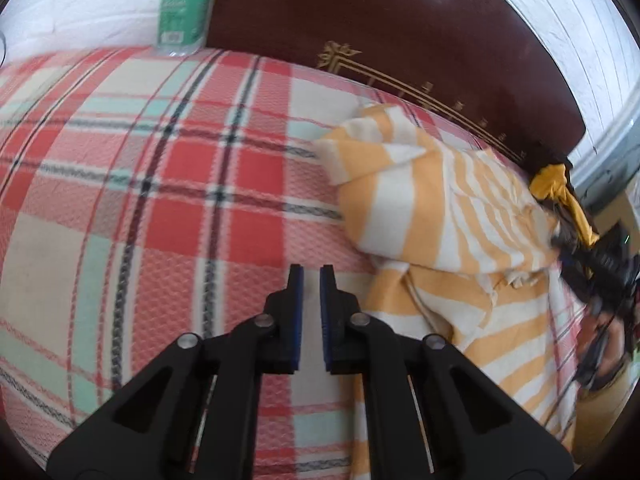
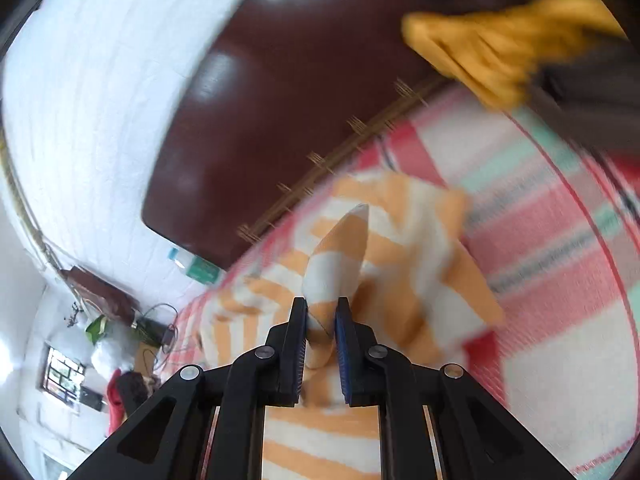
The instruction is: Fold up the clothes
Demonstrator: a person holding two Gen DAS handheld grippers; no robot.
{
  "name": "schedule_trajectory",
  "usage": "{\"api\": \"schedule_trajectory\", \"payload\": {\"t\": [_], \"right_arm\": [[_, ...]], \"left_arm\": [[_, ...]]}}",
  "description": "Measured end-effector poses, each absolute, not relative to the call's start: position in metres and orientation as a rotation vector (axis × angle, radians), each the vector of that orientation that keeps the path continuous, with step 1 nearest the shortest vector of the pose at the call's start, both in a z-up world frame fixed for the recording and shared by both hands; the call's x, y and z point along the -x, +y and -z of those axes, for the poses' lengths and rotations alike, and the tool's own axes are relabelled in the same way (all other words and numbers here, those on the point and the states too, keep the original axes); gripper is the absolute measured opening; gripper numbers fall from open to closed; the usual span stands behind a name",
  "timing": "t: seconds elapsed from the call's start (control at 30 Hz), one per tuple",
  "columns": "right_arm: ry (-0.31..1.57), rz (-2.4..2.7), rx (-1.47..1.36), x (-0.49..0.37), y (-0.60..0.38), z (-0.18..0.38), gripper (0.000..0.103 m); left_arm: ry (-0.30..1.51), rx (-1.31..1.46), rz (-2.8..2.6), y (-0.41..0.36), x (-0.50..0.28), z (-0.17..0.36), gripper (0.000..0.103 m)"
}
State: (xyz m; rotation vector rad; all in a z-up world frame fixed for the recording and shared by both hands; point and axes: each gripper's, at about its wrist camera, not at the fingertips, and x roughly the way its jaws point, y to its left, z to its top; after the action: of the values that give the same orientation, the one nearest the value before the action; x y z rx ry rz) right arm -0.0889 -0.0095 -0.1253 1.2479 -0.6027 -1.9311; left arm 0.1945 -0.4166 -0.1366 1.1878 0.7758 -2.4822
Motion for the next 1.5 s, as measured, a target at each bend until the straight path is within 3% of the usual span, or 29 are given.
{"api": "schedule_trajectory", "payload": {"t": [0.07,0.2,0.27,0.4,0.57,0.7,0.87,0.93,1.0,1.07,1.17,1.5], "right_arm": [[-0.539,1.942,-1.315,0.083,-0.007,0.138,0.025],[-0.423,2.007,-1.245,0.067,-0.004,0.122,0.026],[-0.33,2.084,-1.174,0.055,-0.004,0.103,0.041],[-0.153,2.115,-1.06,0.039,-0.018,0.081,0.041],[-0.053,2.032,-1.081,0.043,-0.042,0.094,0.04],[-0.008,1.987,-1.181,0.054,-0.048,0.12,0.039],[-0.085,1.938,-1.165,0.04,-0.026,0.11,0.042],[-0.115,1.913,-1.161,0.033,-0.017,0.105,0.054],[-0.144,1.888,-1.157,0.026,-0.007,0.1,0.061],[-0.176,1.858,-1.162,0.018,0.005,0.097,0.065],[-0.197,1.824,-1.209,-0.003,0.03,0.103,0.071],[-0.229,1.715,-1.347,-0.071,0.106,0.118,0.072]], "left_arm": [[0.785,-1.179,2.465,-0.422,-0.201,0.136,0.009],[0.725,-1.122,2.572,-0.405,-0.209,0.116,0.009],[0.644,-1.118,2.642,-0.388,-0.2,0.105,0.009],[0.514,-1.141,2.797,-0.353,-0.166,0.091,0.01],[0.432,-1.251,2.805,-0.339,-0.119,0.106,0.01],[0.527,-1.354,2.709,-0.358,-0.109,0.133,0.01],[0.61,-1.272,2.729,-0.362,-0.135,0.118,0.011],[0.618,-1.229,2.745,-0.357,-0.149,0.11,0.018],[0.628,-1.201,2.739,-0.352,-0.169,0.106,0.057],[0.656,-1.197,2.725,-0.348,-0.191,0.107,0.069],[0.693,-1.2,2.681,-0.347,-0.228,0.109,0.069],[0.718,-1.347,2.564,-0.326,-0.311,0.126,0.072]]}}
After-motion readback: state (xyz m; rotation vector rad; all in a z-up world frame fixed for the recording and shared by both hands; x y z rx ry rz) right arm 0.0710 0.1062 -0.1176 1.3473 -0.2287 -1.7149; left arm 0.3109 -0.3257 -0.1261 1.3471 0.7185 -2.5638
